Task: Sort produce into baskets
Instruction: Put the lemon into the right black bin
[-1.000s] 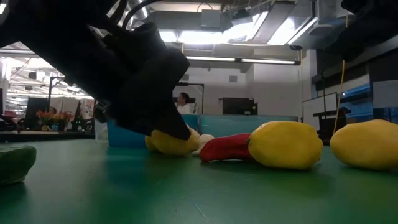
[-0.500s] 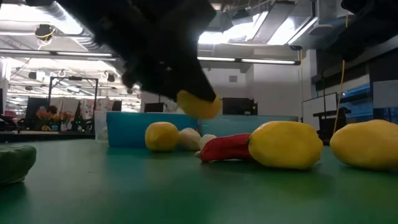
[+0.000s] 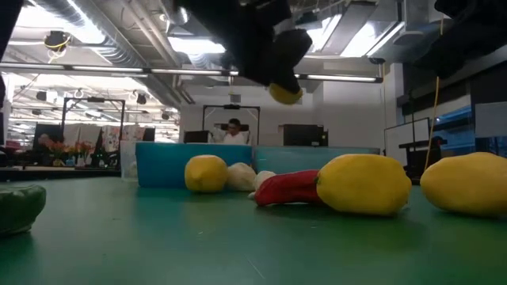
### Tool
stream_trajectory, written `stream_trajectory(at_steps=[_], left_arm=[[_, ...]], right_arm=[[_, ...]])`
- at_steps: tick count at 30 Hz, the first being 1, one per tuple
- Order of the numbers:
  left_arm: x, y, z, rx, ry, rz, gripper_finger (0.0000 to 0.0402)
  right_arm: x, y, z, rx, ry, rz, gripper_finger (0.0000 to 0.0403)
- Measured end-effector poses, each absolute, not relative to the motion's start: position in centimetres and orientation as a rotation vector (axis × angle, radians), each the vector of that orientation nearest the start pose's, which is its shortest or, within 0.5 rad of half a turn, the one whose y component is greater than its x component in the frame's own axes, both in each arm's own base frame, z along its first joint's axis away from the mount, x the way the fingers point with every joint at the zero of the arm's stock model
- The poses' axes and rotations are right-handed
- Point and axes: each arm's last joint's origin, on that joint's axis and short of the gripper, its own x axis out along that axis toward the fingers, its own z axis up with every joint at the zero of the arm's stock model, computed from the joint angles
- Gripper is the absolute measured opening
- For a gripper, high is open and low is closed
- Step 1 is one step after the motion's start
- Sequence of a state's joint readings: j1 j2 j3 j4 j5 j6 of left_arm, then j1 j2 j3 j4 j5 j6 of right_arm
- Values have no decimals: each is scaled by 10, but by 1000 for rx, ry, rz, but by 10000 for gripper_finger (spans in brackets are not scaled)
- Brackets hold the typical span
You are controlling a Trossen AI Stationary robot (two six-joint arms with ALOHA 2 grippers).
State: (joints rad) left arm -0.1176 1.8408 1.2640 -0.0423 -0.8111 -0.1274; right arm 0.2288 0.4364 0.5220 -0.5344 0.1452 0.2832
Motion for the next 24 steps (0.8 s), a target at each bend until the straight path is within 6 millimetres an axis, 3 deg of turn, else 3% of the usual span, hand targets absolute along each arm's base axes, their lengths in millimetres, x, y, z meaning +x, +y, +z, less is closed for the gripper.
stream_trajectory(at_steps=[5, 13, 17, 24], left_arm=[[411, 40, 246, 138, 512, 652, 195], [408, 129, 261, -7, 386, 566, 195], [407, 156, 252, -53, 397, 540, 195], [415, 183, 247, -91, 385, 501, 195]], right_arm=[[105, 20, 254, 194, 454, 19, 209], [104, 20, 253, 186, 459, 19, 209], [104, 20, 253, 170, 457, 23, 209], [104, 20, 253, 167, 455, 22, 209]])
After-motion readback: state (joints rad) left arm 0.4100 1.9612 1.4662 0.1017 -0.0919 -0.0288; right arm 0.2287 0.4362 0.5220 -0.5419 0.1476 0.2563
